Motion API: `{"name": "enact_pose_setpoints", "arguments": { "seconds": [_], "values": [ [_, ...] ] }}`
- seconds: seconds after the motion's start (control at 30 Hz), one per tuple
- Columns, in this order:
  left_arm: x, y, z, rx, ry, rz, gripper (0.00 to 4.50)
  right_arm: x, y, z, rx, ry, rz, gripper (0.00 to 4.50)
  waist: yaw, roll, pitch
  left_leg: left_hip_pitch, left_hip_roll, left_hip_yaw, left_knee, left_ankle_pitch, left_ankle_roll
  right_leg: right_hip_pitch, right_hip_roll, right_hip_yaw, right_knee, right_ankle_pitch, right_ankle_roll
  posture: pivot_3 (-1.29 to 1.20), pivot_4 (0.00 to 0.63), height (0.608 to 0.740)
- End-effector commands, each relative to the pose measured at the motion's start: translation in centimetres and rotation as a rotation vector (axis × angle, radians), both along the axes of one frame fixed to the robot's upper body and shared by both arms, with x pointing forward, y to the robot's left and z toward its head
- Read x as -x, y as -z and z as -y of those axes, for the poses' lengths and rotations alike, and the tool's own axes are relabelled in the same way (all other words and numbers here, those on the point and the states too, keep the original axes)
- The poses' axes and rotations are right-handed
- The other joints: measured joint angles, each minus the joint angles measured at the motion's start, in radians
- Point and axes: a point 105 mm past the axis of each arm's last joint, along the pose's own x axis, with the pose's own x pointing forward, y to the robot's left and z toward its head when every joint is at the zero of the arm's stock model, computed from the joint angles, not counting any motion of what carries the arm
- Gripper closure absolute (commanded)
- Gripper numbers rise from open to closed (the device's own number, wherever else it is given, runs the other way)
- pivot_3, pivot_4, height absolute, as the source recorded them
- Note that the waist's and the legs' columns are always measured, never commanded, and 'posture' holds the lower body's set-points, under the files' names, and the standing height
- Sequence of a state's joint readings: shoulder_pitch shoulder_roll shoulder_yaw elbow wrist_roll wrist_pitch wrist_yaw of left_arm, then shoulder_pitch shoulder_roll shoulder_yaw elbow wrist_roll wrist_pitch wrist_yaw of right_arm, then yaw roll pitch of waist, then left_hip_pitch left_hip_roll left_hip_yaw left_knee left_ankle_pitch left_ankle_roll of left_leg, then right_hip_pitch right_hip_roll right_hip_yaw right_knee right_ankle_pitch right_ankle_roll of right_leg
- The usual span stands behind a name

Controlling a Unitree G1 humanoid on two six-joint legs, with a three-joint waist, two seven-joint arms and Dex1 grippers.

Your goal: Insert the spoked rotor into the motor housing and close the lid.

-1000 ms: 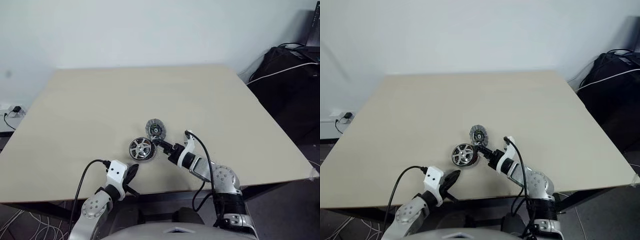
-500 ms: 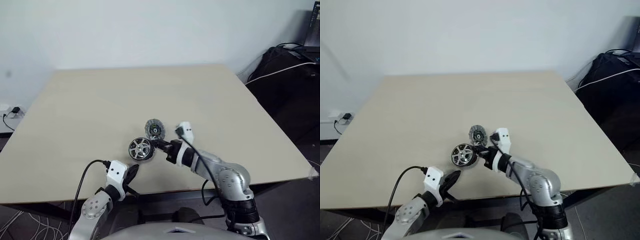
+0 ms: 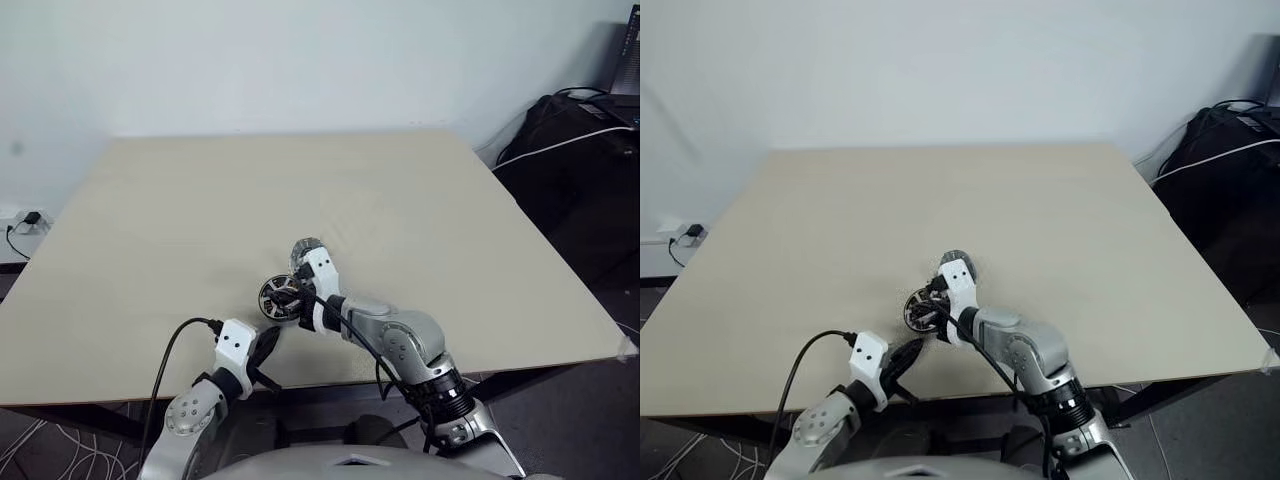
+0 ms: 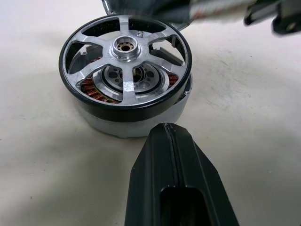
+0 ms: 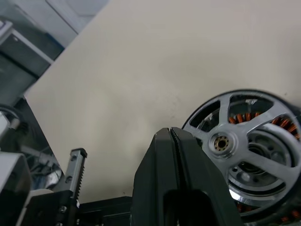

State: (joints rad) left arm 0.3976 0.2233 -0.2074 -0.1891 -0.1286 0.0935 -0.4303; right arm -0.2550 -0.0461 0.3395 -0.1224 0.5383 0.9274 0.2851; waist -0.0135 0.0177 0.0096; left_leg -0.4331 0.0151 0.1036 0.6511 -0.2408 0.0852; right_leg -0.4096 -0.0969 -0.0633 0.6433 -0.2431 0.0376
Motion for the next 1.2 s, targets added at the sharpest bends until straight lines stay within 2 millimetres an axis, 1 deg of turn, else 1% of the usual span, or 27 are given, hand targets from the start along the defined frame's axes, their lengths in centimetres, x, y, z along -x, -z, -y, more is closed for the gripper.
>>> {"name": "enact_pose_setpoints", "arguments": {
  "seconds": [0.03, 0.3, 0.6, 0.87, 1.07, 1.2],
  "values": [
    [-0.3, -1.1, 0.4, 0.014, 0.001, 0.043, 4.5, -0.5, -1.0, -1.0, -0.012, -0.017, 0.054, 4.46, 0.0, 0.0, 0.0, 0.0, 0.0, 0.0, 0.0, 0.0, 0.0, 0.0, 0.0, 0.0, 0.0, 0.0, 0.0, 0.0, 0.0, 0.74],
    [-0.4, -1.5, 0.3, 0.013, -0.007, 0.048, 4.5, -0.9, -0.6, -1.5, 0.0, -0.008, 0.06, 4.46, 0.0, 0.0, 0.0, 0.0, 0.0, 0.0, 0.0, 0.0, 0.0, 0.0, 0.0, 0.0, 0.0, 0.0, 0.0, 0.0, 0.0, 0.74],
    [-0.5, -2.1, 0.5, 0.014, -0.009, 0.05, 4.5, -2.1, 0.0, -0.7, 0.045, 0.061, 0.08, 4.46, -0.001, 0.0, 0.0, 0.0, 0.0, 0.0, 0.0, 0.0, 0.0, 0.0, 0.0, 0.0, 0.0, 0.0, 0.0, 0.0, 0.0, 0.74],
    [-0.7, -2.3, 0.5, 0.016, -0.009, 0.051, 4.5, -2.9, 0.0, 0.4, 0.067, 0.107, 0.092, 4.46, -0.001, 0.0, 0.0, 0.0, 0.0, 0.0, 0.0, 0.0, 0.0, 0.0, 0.0, -0.002, 0.0, 0.0, 0.0, 0.0, 0.0, 0.74],
    [-0.7, -2.2, 0.6, 0.015, -0.006, 0.049, 4.5, -3.4, -0.4, 1.7, 0.082, 0.139, 0.111, 4.46, -0.001, 0.0, 0.0, 0.0, 0.0, 0.0, 0.0, 0.0, -0.001, 0.0, 0.001, -0.002, 0.0, 0.0, 0.0, 0.0, 0.0, 0.74],
    [-0.8, -2.1, 0.5, 0.016, -0.005, 0.048, 4.5, -3.8, -0.3, 3.0, 0.101, 0.171, 0.113, 4.46, -0.001, 0.0, 0.0, 0.0, 0.0, 0.001, 0.0, 0.0, -0.001, 0.0, 0.001, -0.002, 0.0, 0.0, 0.0, 0.0, 0.0, 0.74]
  ]
}}
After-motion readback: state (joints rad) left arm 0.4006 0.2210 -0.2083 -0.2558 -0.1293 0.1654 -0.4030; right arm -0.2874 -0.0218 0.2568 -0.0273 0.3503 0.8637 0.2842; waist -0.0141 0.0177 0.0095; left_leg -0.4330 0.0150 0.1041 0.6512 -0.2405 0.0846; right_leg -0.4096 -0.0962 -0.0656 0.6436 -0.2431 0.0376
